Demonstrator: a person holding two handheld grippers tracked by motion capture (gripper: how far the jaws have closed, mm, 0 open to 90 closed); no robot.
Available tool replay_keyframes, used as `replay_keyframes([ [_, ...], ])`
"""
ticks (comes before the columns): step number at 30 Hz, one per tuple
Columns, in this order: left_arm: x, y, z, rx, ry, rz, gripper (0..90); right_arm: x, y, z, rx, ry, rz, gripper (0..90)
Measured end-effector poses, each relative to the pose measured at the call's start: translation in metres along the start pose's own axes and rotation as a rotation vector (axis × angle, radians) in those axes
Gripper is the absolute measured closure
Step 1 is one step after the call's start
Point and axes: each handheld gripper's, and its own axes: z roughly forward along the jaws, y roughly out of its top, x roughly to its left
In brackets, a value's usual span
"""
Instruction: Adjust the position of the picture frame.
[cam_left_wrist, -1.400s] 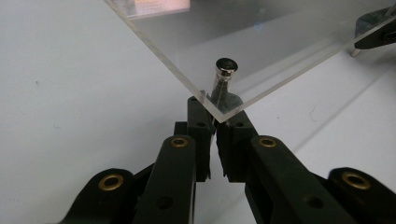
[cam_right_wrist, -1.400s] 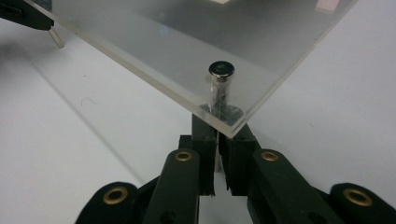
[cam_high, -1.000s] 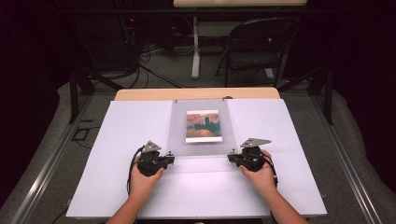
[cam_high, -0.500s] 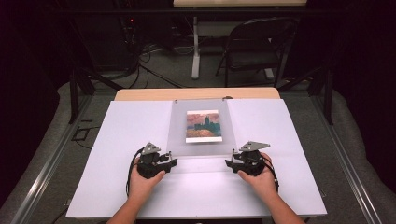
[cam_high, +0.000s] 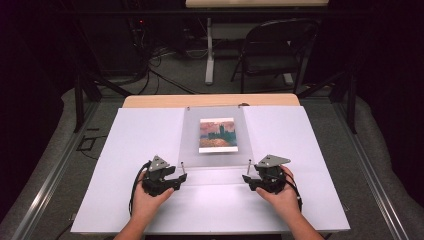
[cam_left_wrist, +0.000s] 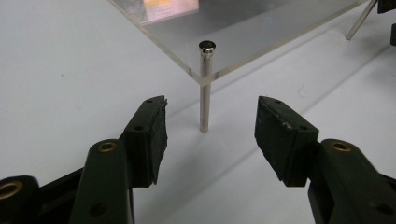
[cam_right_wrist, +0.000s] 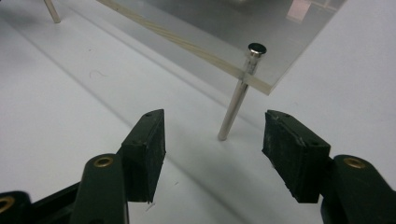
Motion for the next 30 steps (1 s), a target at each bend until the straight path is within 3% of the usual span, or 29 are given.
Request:
replay_keyframes([
  [7, 0.0, -0.013, -0.018, -0.008, -0.003, -0.023, 44.9, 0.01, -0.005, -0.014, -0.005, -0.014, -0.024, 38.8],
  [13, 0.003, -0.017, -0.028, -0.024, -0.022, -0.043, 46.5, 0.012, -0.012, -0.028, -0.009, -0.008, -0.012, 39.2],
  [22, 0.011, -0.016, -0.032, 0.002, -0.024, -0.09, 46.2, -0.004, -0.015, -0.044, -0.001, -0.013, 0.058, 38.9],
  [24, 0.012, -0.012, -0.033, 0.008, -0.009, -0.084, 45.7, -0.008, -0.015, -0.045, 0.003, -0.027, 0.078, 38.9],
  [30, 0.017, 0.0, -0.039, -0.007, 0.019, -0.085, 39.6, -0.017, -0.005, -0.05, 0.023, -0.056, 0.072, 38.9],
])
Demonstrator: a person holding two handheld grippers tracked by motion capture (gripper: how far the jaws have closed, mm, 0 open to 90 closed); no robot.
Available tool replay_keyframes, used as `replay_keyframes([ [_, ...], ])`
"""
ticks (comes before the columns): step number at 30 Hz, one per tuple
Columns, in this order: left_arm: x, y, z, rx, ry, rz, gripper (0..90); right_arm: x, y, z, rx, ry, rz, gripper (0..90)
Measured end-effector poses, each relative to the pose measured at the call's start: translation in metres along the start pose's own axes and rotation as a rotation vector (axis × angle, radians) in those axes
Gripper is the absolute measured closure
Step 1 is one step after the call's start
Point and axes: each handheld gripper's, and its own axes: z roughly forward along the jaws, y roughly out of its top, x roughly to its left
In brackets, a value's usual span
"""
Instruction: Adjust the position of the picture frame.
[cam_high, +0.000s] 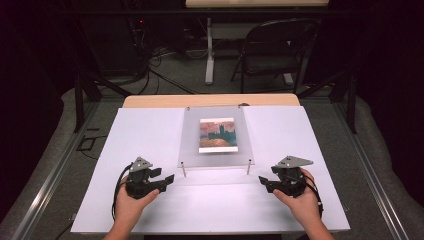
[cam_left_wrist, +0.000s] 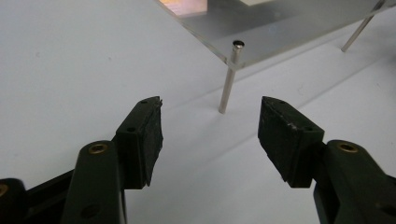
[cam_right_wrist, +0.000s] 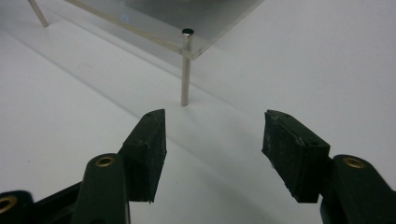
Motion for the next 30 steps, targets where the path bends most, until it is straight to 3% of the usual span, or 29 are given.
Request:
replay_keyframes([
  [3, 0.003, 0.007, -0.001, -0.02, 0.022, 0.011, 37.8, -0.003, 0.004, -0.001, -0.003, -0.018, -0.005, 38.4],
  [6, 0.007, 0.016, -0.001, -0.003, 0.045, 0.034, 36.0, -0.007, 0.009, 0.002, 0.013, -0.007, 0.017, 35.5],
  [10, 0.009, 0.027, 0.001, 0.016, 0.038, 0.03, 36.4, -0.013, 0.016, 0.006, 0.044, -0.005, 0.064, 33.0],
  [13, 0.011, 0.035, 0.003, 0.019, 0.021, 0.025, 36.2, -0.019, 0.023, 0.007, 0.05, -0.018, 0.073, 31.1],
  [15, 0.012, 0.041, 0.006, 0.016, 0.004, 0.013, 36.1, -0.023, 0.027, 0.008, 0.054, 0.005, 0.079, 33.5],
  [19, 0.013, 0.052, 0.01, 0.018, 0.012, 0.01, 35.9, -0.031, 0.036, 0.011, 0.069, 0.018, 0.068, 33.4],
  [24, 0.017, 0.065, 0.019, 0.016, 0.006, -0.024, 35.4, -0.038, 0.048, 0.013, 0.047, 0.017, 0.08, 33.5],
  [30, 0.022, 0.08, 0.028, 0.013, 0.016, -0.029, 35.4, -0.041, 0.062, 0.022, 0.007, 0.034, 0.103, 33.9],
])
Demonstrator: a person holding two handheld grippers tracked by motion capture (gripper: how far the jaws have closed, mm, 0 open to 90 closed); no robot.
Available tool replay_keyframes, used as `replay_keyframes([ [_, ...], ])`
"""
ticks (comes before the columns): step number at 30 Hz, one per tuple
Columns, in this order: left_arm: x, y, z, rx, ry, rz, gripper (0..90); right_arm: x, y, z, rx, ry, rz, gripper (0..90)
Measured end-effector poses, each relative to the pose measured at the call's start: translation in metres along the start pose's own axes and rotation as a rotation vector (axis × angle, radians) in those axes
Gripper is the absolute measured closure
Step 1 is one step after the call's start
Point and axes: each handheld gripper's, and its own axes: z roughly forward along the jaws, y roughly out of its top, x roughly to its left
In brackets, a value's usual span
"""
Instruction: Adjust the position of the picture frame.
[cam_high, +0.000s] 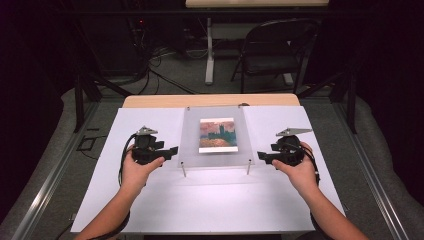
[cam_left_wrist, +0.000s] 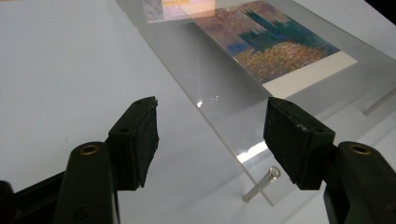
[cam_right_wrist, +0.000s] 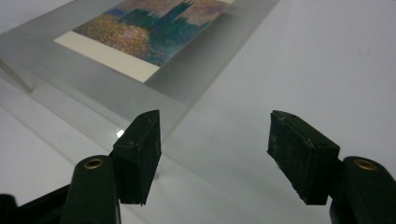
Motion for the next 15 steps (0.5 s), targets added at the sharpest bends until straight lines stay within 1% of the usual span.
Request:
replay_keyframes([
  [2, 0.001, 0.005, 0.002, 0.002, 0.009, 0.012, 35.4, 0.0, 0.004, 0.002, -0.004, -0.001, 0.005, 34.0],
  [3, 0.001, 0.006, 0.003, 0.0, 0.012, 0.009, 35.5, 0.0, 0.007, 0.004, -0.013, 0.001, 0.003, 34.1],
  [4, 0.002, 0.009, 0.004, 0.001, 0.012, 0.012, 35.5, 0.0, 0.008, 0.004, -0.005, 0.001, 0.002, 34.3],
  [5, 0.002, 0.011, 0.005, 0.0, 0.017, 0.013, 35.5, 0.001, 0.011, 0.006, -0.013, -0.003, -0.002, 34.6],
  [7, 0.003, 0.014, 0.007, -0.004, 0.019, 0.005, 35.5, 0.001, 0.015, 0.008, -0.006, -0.012, -0.012, 35.0],
  [10, 0.003, 0.02, 0.009, -0.012, 0.016, -0.002, 35.5, 0.002, 0.021, 0.011, -0.011, -0.013, -0.018, 35.1],
  [11, 0.003, 0.021, 0.009, -0.009, 0.013, 0.001, 35.5, 0.003, 0.024, 0.011, -0.012, -0.013, -0.02, 35.0],
  [13, 0.003, 0.025, 0.01, -0.011, 0.021, 0.01, 35.5, 0.004, 0.027, 0.013, -0.015, -0.012, -0.026, 35.1],
  [15, 0.005, 0.029, 0.012, -0.01, 0.02, 0.001, 35.6, 0.006, 0.031, 0.015, -0.018, -0.008, -0.026, 35.2],
])
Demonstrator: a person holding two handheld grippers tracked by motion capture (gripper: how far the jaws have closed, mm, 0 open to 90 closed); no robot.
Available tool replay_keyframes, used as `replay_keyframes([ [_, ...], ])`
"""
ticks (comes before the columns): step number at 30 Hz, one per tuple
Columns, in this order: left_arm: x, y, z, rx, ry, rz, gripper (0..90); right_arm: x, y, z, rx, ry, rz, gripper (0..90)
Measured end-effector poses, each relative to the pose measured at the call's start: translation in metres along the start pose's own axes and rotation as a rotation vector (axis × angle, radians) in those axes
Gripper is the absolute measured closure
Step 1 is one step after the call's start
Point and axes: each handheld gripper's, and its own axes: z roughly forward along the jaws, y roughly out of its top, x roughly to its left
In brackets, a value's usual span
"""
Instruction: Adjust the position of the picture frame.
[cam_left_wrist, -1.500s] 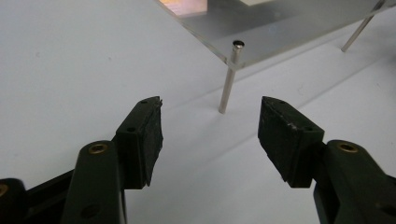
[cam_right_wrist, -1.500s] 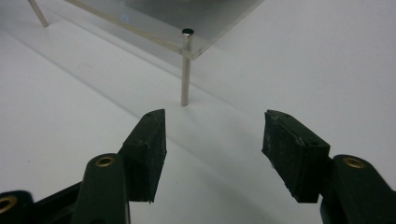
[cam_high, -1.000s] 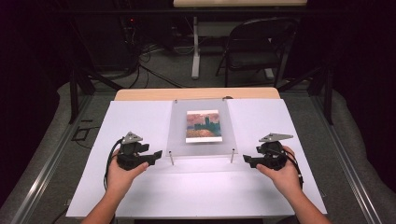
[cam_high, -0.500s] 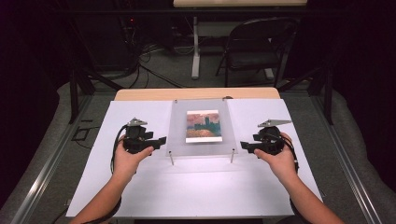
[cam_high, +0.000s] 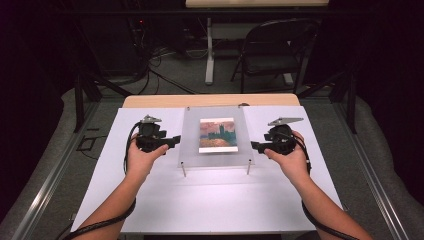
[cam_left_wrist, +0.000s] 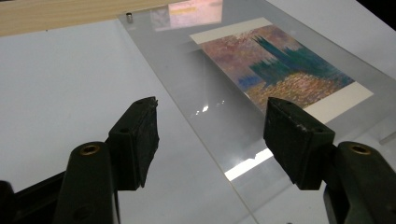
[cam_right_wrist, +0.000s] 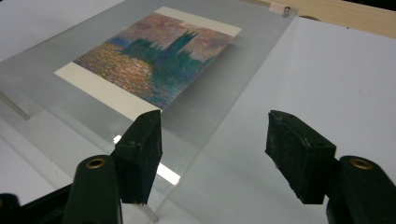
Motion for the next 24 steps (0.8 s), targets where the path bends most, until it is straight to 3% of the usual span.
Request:
replay_keyframes([
  [12, 0.004, 0.014, 0.023, 0.001, 0.004, -0.041, 35.5, -0.004, 0.016, 0.025, 0.012, 0.005, 0.028, 35.8],
  [22, 0.006, 0.016, 0.052, 0.033, 0.02, -0.03, 35.5, -0.016, 0.019, 0.053, 0.01, 0.008, 0.069, 35.6],
  [24, 0.007, 0.017, 0.058, 0.037, 0.024, -0.043, 35.5, -0.019, 0.02, 0.058, 0.014, 0.007, 0.076, 35.6],
])
